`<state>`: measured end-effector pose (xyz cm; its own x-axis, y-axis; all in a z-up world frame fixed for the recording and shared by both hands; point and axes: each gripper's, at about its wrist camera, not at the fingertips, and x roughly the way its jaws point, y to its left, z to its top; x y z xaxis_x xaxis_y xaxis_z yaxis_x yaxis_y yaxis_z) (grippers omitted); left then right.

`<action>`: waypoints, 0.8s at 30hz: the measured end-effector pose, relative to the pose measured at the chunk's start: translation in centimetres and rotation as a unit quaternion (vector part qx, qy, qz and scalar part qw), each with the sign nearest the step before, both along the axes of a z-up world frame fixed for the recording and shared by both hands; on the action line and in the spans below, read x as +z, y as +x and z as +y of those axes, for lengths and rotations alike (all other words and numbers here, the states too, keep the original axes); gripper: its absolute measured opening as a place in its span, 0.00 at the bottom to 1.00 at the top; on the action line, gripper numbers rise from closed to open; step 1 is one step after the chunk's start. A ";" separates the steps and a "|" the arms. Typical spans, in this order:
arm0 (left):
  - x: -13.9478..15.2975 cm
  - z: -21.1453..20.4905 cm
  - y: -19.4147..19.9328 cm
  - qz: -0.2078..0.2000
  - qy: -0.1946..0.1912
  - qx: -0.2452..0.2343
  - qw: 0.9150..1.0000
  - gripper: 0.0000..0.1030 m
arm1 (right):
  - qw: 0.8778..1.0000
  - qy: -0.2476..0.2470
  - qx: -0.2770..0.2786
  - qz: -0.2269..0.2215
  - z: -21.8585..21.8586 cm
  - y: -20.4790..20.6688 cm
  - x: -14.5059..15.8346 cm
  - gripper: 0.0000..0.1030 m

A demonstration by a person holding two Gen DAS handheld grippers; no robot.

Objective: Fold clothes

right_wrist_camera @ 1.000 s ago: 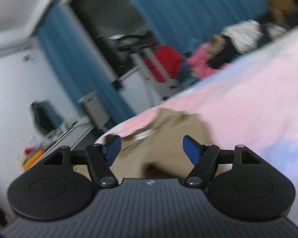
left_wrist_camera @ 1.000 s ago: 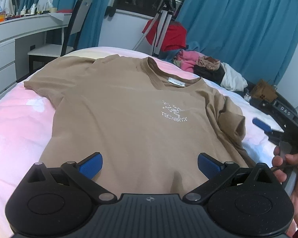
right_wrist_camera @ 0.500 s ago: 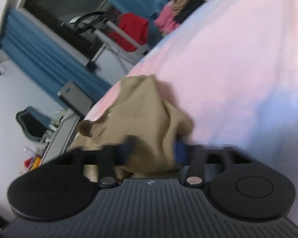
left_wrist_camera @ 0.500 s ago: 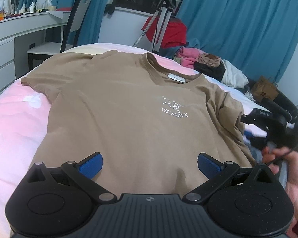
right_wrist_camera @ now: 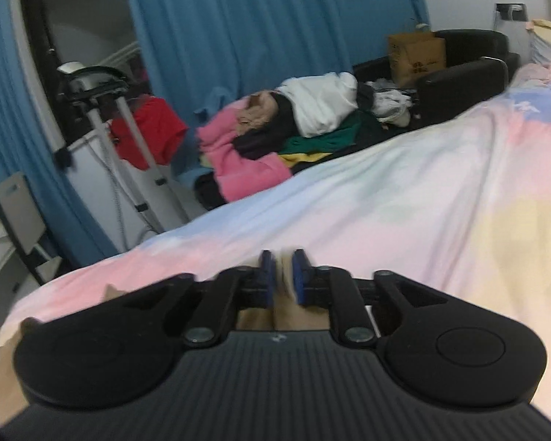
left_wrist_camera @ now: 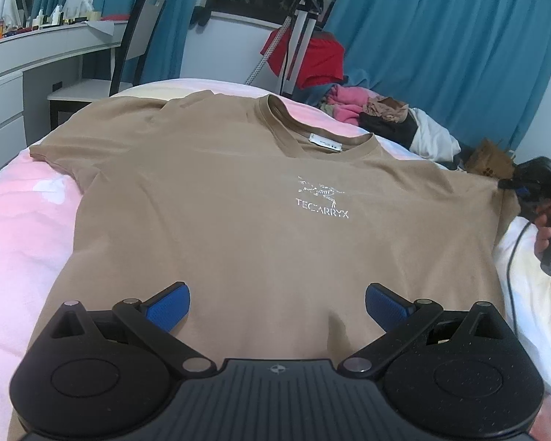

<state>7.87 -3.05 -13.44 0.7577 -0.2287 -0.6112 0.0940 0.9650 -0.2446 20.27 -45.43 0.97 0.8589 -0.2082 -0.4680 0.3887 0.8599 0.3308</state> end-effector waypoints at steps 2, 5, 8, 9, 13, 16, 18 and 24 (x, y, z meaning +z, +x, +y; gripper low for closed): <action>0.0 0.1 0.0 -0.001 0.001 0.000 1.000 1.00 | 0.999 0.014 -0.024 -0.022 -0.7 -1.8 -0.8 0.55; 0.1 0.2 -0.2 -0.002 -0.001 0.000 1.000 1.00 | 0.996 0.045 -0.047 -0.065 -1.4 -5.4 -2.7 0.88; 0.3 0.3 -0.4 -0.005 -0.004 -0.001 1.000 1.00 | 0.987 0.139 -0.036 -0.075 -1.6 -8.2 -5.1 0.88; 0.4 0.3 -0.4 -0.005 -0.005 -0.002 1.000 1.00 | 0.981 0.178 -0.032 -0.070 -1.4 -8.7 -6.2 0.88; 0.5 0.3 -0.6 -0.005 -0.002 -0.001 1.000 1.00 | 0.959 0.279 -0.032 -0.041 -0.2 -9.9 -10.2 0.88; 0.3 0.4 -0.5 -0.001 -0.005 0.000 1.000 1.00 | 0.955 0.295 -0.014 -0.017 0.9 -8.7 -11.7 0.82; 0.2 0.4 -0.4 0.000 -0.004 -0.001 1.000 1.00 | 0.965 0.262 -0.017 -0.017 1.6 -8.2 -11.6 0.69; -0.2 0.1 0.1 0.002 0.001 -0.003 1.000 1.00 | 0.976 0.206 -0.066 -0.014 2.3 -7.2 -11.0 0.28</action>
